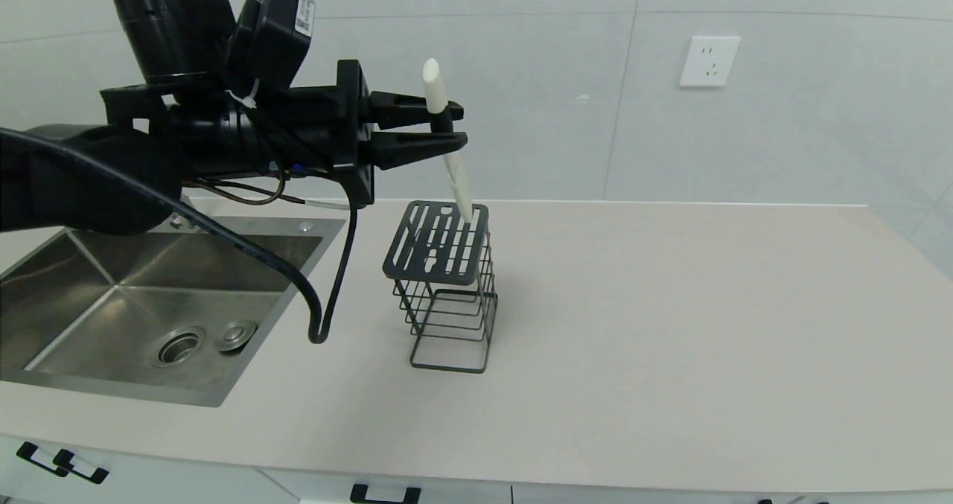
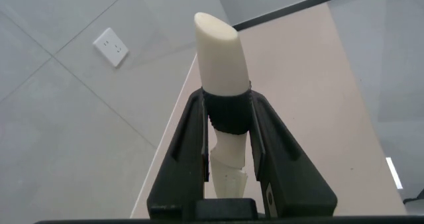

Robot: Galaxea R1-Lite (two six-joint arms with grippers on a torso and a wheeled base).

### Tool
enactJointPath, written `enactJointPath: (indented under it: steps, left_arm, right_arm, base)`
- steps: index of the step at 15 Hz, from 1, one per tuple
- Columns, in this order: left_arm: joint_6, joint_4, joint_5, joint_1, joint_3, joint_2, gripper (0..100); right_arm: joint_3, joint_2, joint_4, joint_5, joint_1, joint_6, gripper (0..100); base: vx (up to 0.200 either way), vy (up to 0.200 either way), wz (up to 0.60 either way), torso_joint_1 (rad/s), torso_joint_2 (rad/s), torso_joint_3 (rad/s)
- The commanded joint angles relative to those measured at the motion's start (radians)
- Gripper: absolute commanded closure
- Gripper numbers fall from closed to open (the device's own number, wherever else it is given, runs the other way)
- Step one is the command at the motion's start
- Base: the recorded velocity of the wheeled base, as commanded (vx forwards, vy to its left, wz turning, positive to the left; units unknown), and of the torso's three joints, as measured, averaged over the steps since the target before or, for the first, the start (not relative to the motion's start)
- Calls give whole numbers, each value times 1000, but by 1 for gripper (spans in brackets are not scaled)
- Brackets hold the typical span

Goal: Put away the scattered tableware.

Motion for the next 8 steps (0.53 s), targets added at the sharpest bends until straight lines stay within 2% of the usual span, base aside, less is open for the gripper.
enactJointPath:
  steps: [1, 8]
  left_arm:
    - [0, -1, -12, 27, -47, 59, 100]
    - [0, -4, -24, 35, -70, 102, 100]
  right_arm:
    - [0, 1, 0, 0, 0, 0, 100]
    - [0, 1, 0, 0, -1, 0, 100]
  base:
    - [0, 0, 0, 0, 0, 0]
    - [0, 0, 0, 0, 0, 0]
